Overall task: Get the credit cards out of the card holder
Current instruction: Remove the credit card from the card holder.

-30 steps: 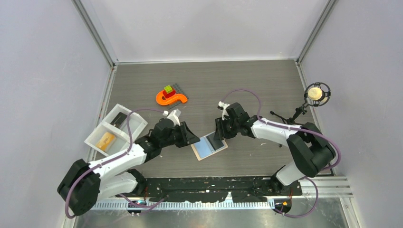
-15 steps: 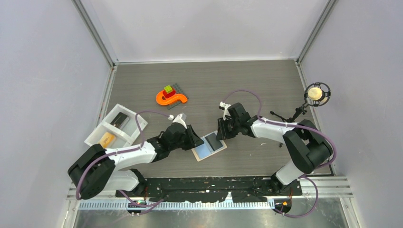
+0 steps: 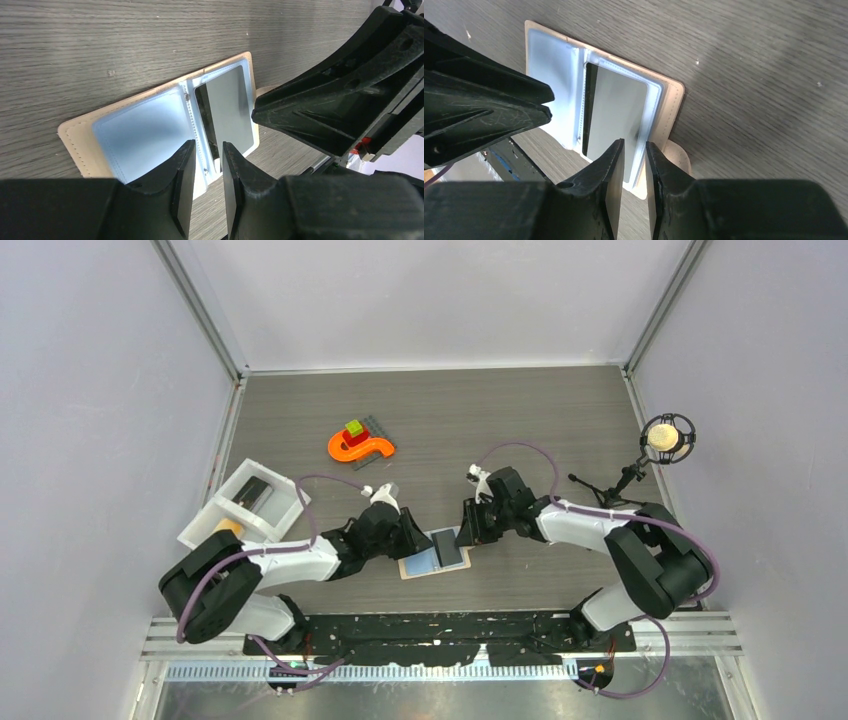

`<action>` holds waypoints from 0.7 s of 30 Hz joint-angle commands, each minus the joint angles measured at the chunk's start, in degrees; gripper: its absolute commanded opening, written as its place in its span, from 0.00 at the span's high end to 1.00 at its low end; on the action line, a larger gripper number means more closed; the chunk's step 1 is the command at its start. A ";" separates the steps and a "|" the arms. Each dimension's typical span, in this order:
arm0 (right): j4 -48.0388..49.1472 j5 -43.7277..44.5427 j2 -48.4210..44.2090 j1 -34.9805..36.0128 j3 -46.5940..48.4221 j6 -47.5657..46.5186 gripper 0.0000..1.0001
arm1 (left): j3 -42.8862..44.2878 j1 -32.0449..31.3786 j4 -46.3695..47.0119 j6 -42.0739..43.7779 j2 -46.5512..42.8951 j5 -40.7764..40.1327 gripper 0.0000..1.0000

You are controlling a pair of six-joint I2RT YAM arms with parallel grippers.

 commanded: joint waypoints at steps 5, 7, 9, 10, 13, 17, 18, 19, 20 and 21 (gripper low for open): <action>-1.88 0.43 -6.42 0.07 1.48 0.59 0.70 | 2.15 -1.41 3.67 -0.53 0.69 -2.35 0.72; -1.51 -0.18 -6.82 0.08 1.68 0.91 0.71 | 1.87 -1.46 3.65 -0.57 0.69 -2.74 0.72; -0.98 -0.54 -6.66 0.08 1.71 1.21 0.71 | 1.71 -1.46 3.67 -0.58 0.79 -2.93 0.72; -0.68 -0.64 -6.31 0.08 1.72 1.21 0.71 | 1.67 -1.50 3.67 -0.56 1.01 -2.94 0.72; 0.03 -1.17 -5.61 0.08 1.38 1.32 0.72 | 1.75 -1.59 3.82 -0.59 1.83 -2.66 0.73; 1.54 -2.63 -4.00 0.08 0.90 1.47 0.72 | 1.83 -1.89 4.10 -0.57 2.51 -2.56 0.73; 1.68 -3.05 -3.03 0.08 1.03 1.48 0.73 | 1.82 -1.96 4.18 -0.58 2.69 -2.52 0.73; 2.57 -3.30 -2.15 0.08 1.07 1.48 0.73 | 1.92 -2.05 4.26 -0.58 2.95 -2.46 0.73; 3.18 -3.61 -1.71 0.08 0.94 1.52 0.73 | 2.02 -2.07 4.32 -0.58 3.14 -2.40 0.73; 3.98 -3.67 -0.90 0.04 0.85 1.59 0.73 | 2.02 -2.07 4.43 -0.58 3.36 -2.21 0.73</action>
